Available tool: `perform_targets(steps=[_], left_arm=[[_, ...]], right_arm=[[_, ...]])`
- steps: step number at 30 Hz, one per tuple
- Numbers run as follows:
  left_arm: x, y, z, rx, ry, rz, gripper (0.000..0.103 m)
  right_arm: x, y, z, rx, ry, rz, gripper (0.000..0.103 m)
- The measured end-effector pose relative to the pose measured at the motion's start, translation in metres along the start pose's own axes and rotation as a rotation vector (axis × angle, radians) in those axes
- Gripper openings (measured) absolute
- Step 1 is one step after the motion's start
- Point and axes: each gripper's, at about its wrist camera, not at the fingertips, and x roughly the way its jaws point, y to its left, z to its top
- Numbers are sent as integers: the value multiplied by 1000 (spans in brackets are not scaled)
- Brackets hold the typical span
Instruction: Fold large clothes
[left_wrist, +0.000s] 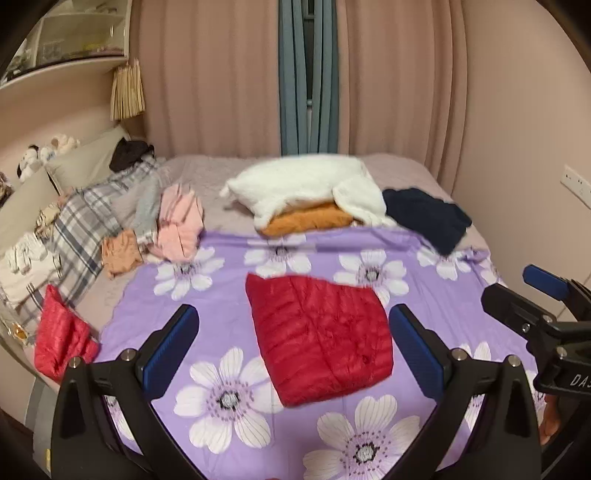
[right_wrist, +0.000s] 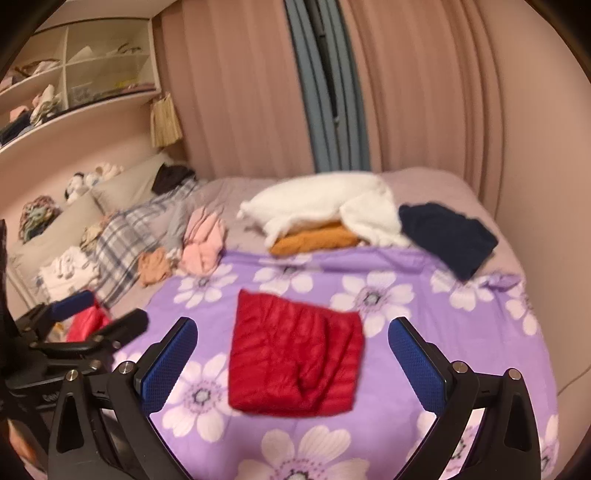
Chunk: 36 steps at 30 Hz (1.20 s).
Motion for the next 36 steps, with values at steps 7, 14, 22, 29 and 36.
perform_targets(steps=[7,14,22,29,36], left_arm=[[43,17,-50,-53,127,82,103],[59,19,-70,-26,169,103,103],[75,31,-86,-52,211,102,103],[87,32,-92,-51,246,92,103],[90,29,-92,-40,242,83,103]], right_arm=[[29,-10,-43,24,76,-57,102],[55,4,-67,18,151,-45,102],[69,15,-86,-22,176,-84,102],[80,9,-92,27,202,-92,102],[82,8,-91,25,201,-99,102]])
